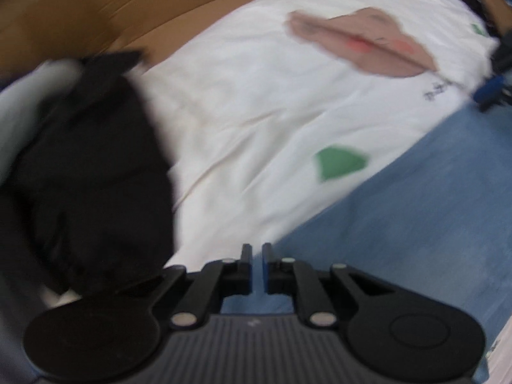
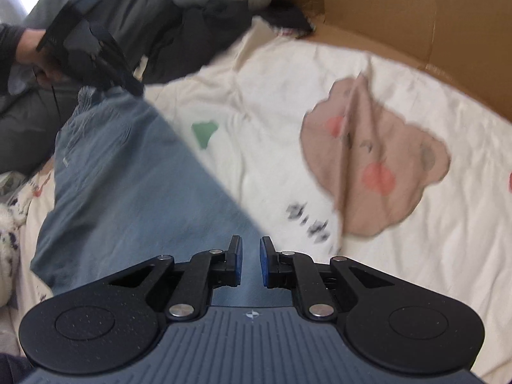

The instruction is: Fold clothes

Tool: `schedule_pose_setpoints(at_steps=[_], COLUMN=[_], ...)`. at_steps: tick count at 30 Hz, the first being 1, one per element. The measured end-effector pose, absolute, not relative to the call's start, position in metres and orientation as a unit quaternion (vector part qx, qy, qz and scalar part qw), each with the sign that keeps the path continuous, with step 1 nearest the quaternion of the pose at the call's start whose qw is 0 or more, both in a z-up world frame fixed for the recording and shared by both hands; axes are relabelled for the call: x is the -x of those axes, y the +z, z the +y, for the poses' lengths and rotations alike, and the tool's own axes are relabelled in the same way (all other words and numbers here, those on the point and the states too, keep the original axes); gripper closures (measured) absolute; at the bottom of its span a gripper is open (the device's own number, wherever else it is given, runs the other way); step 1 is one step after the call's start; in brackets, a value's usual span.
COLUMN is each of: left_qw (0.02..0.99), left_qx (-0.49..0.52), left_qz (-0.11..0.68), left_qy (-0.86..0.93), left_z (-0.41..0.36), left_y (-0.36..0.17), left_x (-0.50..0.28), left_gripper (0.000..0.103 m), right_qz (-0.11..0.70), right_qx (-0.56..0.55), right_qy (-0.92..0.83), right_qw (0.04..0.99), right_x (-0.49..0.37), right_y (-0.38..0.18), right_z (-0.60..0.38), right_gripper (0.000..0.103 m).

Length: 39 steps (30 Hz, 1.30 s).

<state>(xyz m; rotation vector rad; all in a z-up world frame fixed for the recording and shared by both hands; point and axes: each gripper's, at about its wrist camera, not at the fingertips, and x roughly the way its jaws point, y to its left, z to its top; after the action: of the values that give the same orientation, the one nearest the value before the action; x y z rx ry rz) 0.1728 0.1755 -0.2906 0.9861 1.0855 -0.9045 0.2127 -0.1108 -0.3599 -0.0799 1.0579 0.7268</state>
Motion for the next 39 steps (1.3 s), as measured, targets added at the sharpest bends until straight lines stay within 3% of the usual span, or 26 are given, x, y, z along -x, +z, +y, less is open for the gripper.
schedule_pose_setpoints(at_steps=[13, 19, 24, 31, 39], left_qw=[0.678, 0.696, 0.719, 0.726, 0.735], left_qx=[-0.420, -0.391, -0.363, -0.321, -0.299], left_qz=[0.540, 0.549, 0.546, 0.564, 0.569], left_qy=[-0.270, -0.249, -0.231, -0.227, -0.217], left_z=[0.273, 0.284, 0.290, 0.293, 0.302], left_y=[-0.274, -0.298, -0.311, -0.334, -0.299], left_x=[-0.198, -0.202, -0.219, -0.241, -0.241], left_gripper=[0.093, 0.093, 0.100, 0.100, 0.100], right_qz=[0.542, 0.549, 0.546, 0.551, 0.554], right_qx=[0.040, 0.048, 0.044, -0.018, -0.054], right_qy=[0.280, 0.261, 0.251, 0.235, 0.224], right_qw=[0.791, 0.793, 0.798, 0.800, 0.800], right_x=[-0.186, -0.187, -0.191, -0.204, -0.207], right_y=[-0.383, -0.391, -0.393, -0.402, -0.401], right_z=[-0.121, -0.120, -0.121, -0.136, -0.145], right_gripper=[0.092, 0.090, 0.090, 0.099, 0.099])
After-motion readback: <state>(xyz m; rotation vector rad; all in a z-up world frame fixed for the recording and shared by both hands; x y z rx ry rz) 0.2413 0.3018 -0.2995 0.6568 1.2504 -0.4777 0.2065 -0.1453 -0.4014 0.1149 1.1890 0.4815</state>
